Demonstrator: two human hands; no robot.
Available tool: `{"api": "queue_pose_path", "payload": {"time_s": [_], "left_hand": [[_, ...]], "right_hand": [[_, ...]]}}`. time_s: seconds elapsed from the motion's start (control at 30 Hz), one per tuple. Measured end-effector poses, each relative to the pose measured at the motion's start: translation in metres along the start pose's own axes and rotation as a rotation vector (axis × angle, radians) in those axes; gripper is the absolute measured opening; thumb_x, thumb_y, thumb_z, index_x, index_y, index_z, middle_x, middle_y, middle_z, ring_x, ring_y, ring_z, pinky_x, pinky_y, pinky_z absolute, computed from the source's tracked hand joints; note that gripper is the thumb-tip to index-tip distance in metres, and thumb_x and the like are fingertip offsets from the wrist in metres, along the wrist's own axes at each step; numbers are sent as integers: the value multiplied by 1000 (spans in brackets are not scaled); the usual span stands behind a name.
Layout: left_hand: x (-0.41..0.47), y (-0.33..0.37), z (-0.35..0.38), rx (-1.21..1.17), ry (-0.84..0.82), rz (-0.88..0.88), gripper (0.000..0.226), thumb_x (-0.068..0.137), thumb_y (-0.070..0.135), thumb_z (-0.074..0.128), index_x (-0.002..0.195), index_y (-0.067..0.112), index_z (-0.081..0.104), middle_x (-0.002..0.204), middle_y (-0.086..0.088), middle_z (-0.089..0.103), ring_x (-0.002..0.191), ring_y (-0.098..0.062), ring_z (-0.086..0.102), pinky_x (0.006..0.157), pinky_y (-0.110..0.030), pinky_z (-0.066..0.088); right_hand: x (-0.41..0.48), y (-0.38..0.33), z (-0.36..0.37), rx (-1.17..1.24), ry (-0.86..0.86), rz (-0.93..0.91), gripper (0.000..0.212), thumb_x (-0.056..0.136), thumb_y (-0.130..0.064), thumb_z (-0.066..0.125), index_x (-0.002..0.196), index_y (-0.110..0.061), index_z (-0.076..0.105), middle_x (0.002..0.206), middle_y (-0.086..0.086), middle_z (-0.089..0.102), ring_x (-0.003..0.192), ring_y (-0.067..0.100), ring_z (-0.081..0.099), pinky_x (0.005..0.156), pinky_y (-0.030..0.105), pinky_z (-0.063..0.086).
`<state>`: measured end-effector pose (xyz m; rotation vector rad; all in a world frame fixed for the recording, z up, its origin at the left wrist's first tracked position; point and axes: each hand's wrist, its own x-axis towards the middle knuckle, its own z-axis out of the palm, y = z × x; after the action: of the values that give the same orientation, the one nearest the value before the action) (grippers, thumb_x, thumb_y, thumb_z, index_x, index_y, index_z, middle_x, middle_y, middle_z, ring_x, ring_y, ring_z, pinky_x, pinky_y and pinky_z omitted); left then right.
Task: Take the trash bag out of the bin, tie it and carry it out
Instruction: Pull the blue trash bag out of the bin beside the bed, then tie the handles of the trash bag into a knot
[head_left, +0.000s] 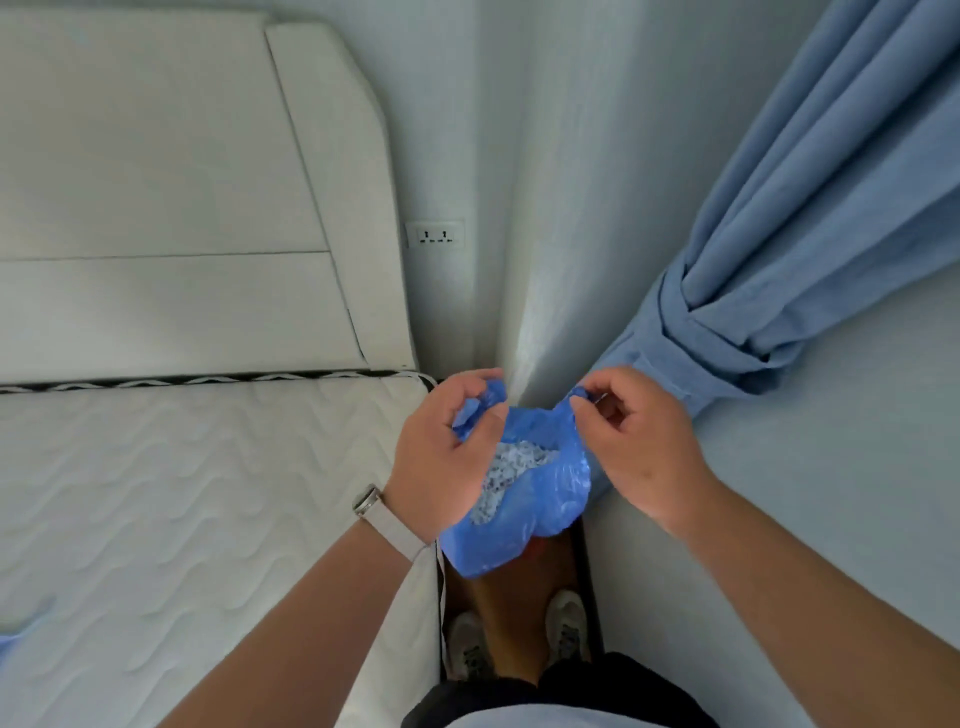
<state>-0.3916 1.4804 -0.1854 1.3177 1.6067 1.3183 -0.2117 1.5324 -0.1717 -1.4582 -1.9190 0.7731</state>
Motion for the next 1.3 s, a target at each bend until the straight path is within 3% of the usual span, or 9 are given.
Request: {"api": "queue_pose_path", "payload": {"time_s": [0.17,0.3,0.37,0.67,0.9,1.03,1.13,1.2,1.3], "left_hand": [[8,73,-10,-261,-47,17,12,79,23,64,82,12,60,77,-13,65,76,-26,61,75,-39,49],[16,108,-9,-281,-62,35,6,79,14,62,79,8,60,60,-1,56,58,-19,51,61,-34,43],[17,116,-8,-250,-54,29,8,78,18,62,77,10,60,55,0,53,52,-17,48,56,-31,40],[11,129,14,-195,-82,-35,20,83,30,56,79,12,64,60,1,59,51,-20,46,55,-34,40],[15,133,18,-285,-140,-73,26,97,13,45,86,5,68,68,-11,61,58,-26,49,59,-34,44],[16,141,22,-290,-158,-107,53,99,39,32,90,6,72,81,-19,70,73,-19,65,72,-29,53],[19,149,22,-221,-133,-93,58,98,40,33,83,-4,68,60,-5,58,54,-7,51,58,-19,40],[23,148,21,-203,-120,-62,49,96,35,44,75,-5,62,58,-5,44,54,-11,37,55,-24,32],[24,142,18,-201,-118,-64,37,94,28,50,75,0,65,59,-6,44,56,-12,37,54,-21,34]], "right_hand": [[13,-48,-44,101,56,-162,23,83,-12,68,76,-32,60,73,-6,55,68,11,54,64,19,42],[21,-71,-66,225,50,-142,21,84,-12,68,77,-31,63,66,6,61,59,15,52,60,27,44],[23,-78,-71,267,36,-138,20,84,-12,68,78,-31,65,63,-2,60,57,8,50,60,26,45],[32,-79,-88,311,10,-182,28,84,-16,67,75,-42,62,68,-19,64,58,1,55,57,13,43],[33,-82,-92,285,-60,-262,29,86,-13,66,81,-42,63,76,-15,67,69,5,62,65,15,49],[34,-79,-97,190,-94,-332,23,86,-14,65,87,-37,66,81,-17,63,77,7,61,69,19,48],[35,-77,-98,168,-124,-395,22,86,-12,65,91,-32,68,82,-14,59,79,8,61,71,24,50],[36,-76,-96,180,-137,-423,24,85,-9,64,92,-31,68,83,-10,58,78,10,62,71,29,52],[35,-75,-91,181,-160,-421,25,83,-6,64,93,-30,68,85,-9,58,80,10,60,71,27,51]]}}
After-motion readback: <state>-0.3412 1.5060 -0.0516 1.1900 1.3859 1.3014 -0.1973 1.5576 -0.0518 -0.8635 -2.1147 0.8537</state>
